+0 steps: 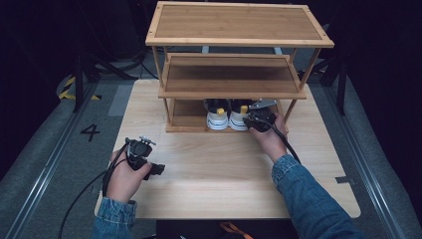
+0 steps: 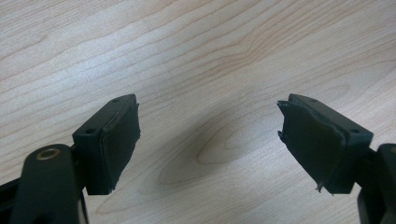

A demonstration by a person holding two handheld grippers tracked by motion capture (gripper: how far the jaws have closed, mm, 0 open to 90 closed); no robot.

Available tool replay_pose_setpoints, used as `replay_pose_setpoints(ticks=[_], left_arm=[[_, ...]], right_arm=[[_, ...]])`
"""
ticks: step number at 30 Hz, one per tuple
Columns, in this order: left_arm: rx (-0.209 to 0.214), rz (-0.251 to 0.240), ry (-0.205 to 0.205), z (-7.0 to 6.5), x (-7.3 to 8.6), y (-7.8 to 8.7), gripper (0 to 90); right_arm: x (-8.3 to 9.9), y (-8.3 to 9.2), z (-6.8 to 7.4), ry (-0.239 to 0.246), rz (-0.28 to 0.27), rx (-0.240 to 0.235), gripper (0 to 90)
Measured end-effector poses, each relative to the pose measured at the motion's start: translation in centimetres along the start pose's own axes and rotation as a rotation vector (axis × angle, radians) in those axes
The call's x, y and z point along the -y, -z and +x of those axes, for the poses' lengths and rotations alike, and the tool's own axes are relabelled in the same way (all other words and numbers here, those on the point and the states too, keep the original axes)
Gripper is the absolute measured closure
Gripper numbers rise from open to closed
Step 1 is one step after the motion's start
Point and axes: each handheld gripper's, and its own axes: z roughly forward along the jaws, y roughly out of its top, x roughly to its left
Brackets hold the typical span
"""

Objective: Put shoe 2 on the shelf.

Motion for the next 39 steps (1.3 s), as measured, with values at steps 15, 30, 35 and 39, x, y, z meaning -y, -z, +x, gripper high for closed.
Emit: replay_pose_setpoints(ticks=[15,30,35,39], left_arm=[[0.009,-0.022,-0.033,-0.6,-1.0,0.3,19.7],[0.049,-0.042,-0.087,-1.0,-1.8,0.4,19.5],[0.05,-0.04,-0.111,-0.5,-2.0,0.5,19.4],[0.051,-0.047,-0.11,0.5,-1.7,0.8,19.2]], right_arm=[[0.0,6.2,-0.8,0.003,-0.008,-0.087,54.6],[2.5,12.3,-3.7,-0.074,-0.037,-0.157,48.6],[3.4,13.2,-5.0,-0.07,-0.027,-0.153,47.3],[4.7,14.2,-5.8,-0.039,-0.028,-0.148,46.0]])
